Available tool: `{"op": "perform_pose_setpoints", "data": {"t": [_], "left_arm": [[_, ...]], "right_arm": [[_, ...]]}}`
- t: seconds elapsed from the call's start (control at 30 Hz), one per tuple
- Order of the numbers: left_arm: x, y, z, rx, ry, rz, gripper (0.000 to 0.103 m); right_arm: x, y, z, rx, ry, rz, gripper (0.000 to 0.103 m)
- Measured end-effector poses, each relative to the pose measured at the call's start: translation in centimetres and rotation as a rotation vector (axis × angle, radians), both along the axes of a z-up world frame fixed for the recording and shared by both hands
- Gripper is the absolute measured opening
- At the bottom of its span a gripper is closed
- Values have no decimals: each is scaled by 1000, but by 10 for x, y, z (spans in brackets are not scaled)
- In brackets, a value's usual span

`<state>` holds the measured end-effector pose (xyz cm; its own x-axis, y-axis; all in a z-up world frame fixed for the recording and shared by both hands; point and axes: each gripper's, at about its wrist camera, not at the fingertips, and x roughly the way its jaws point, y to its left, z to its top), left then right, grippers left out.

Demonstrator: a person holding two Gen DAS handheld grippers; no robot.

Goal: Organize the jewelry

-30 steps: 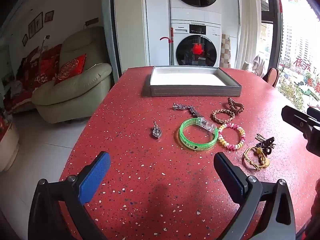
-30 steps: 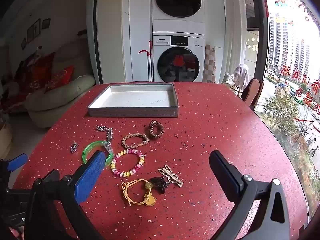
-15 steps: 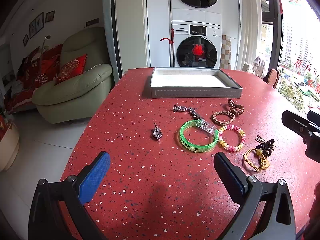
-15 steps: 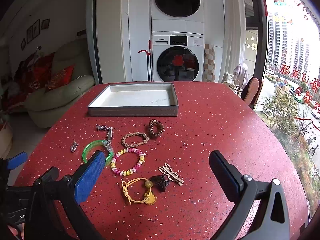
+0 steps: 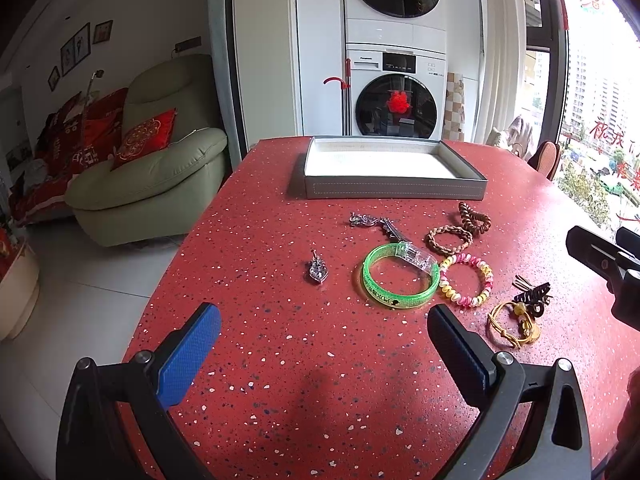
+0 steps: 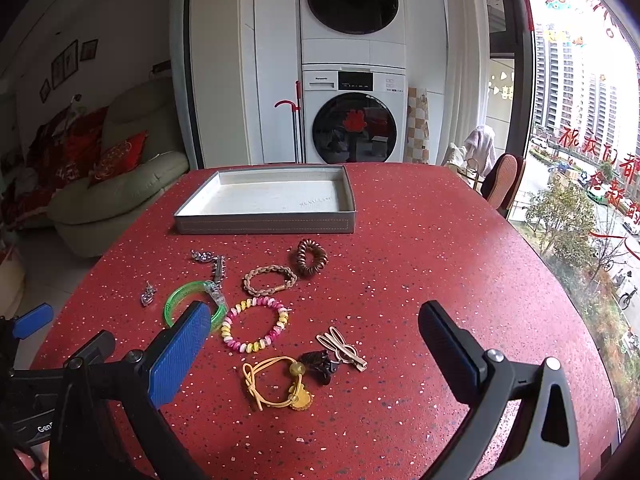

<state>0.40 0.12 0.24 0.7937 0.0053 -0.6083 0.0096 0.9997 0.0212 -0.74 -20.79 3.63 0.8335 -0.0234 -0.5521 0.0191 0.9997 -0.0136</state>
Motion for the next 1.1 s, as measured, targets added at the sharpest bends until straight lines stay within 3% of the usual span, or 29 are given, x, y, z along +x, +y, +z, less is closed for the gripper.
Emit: {"op": "perform_pose_setpoints", "data": {"t": [1.1], "left_arm": [[-1, 2, 1, 3, 14, 2, 103]], "right_arm": [[1, 4, 0, -5, -4, 1, 103]]}}
